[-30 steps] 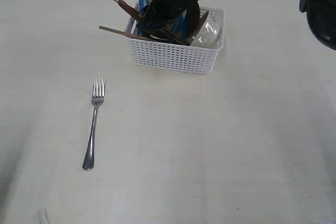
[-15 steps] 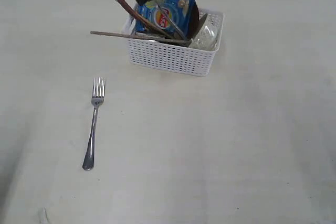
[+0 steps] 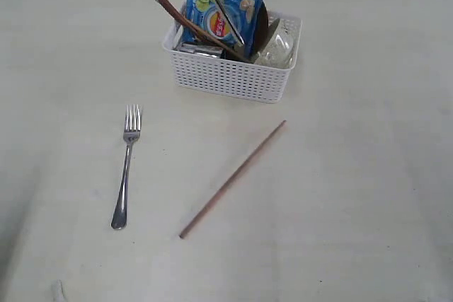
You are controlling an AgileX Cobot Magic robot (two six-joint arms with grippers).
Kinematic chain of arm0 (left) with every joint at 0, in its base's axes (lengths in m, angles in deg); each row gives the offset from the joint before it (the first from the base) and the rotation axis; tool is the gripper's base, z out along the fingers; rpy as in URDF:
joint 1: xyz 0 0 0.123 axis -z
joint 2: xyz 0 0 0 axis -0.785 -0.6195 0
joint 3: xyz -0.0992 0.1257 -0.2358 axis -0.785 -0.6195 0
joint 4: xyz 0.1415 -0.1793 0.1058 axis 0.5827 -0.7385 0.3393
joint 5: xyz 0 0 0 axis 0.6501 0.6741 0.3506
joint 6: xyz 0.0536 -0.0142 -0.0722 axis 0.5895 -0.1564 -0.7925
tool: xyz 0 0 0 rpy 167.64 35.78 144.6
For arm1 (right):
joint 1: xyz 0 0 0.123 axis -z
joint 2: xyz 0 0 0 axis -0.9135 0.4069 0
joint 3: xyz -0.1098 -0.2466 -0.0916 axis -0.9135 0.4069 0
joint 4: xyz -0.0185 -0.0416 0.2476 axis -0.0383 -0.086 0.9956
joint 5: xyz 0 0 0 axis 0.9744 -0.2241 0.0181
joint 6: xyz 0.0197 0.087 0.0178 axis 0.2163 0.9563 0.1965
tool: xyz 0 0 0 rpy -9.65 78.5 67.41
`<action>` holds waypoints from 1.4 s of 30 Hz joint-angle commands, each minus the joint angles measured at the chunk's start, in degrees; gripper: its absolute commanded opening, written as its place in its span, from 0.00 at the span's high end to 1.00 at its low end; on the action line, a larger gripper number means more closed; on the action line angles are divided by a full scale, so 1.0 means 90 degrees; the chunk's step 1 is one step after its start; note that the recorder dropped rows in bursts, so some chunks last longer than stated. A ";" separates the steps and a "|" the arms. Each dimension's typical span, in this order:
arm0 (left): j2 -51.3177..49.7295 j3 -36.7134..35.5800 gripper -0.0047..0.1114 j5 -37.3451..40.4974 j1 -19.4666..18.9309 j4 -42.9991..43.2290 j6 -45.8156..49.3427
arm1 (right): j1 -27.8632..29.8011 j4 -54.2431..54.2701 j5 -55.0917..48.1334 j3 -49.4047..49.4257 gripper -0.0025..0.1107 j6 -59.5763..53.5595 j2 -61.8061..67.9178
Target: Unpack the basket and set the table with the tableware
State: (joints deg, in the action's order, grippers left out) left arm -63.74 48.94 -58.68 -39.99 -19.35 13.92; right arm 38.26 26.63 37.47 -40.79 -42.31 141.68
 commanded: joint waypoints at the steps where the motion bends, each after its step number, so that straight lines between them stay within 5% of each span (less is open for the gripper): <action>1: 0.0017 -0.0021 0.96 -0.0068 0.0032 0.0053 -0.0027 | 0.0076 -0.0127 -0.0240 0.0009 0.98 0.0066 -0.0148; 22: 0.0017 -0.0021 0.96 -0.0068 0.0032 0.0053 -0.0027 | 0.1560 -0.0162 -0.2069 0.0109 0.98 0.1482 -0.0474; 26: 0.0017 -0.0021 0.96 -0.0068 0.0032 0.0053 -0.0027 | 0.1522 0.1407 -0.1978 0.0742 0.98 0.1418 -0.0463; 30: 0.0017 -0.0021 0.96 -0.0068 0.0032 0.0053 -0.0027 | 0.0639 0.2825 -0.1577 0.1479 0.98 0.1266 -0.0463; 34: 0.0017 -0.0021 0.96 -0.0068 0.0032 0.0053 -0.0027 | -0.0596 0.2979 -0.0512 0.2218 0.98 0.1185 -0.0463; 42: 0.0017 -0.0021 0.96 -0.0068 0.0032 0.0053 -0.0027 | -0.1519 0.5056 0.0828 0.3150 0.98 0.0746 -0.0451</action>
State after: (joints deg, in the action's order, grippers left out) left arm -63.74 48.94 -58.68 -39.99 -19.35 13.92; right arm 26.65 63.67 41.07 -14.71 -32.83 138.00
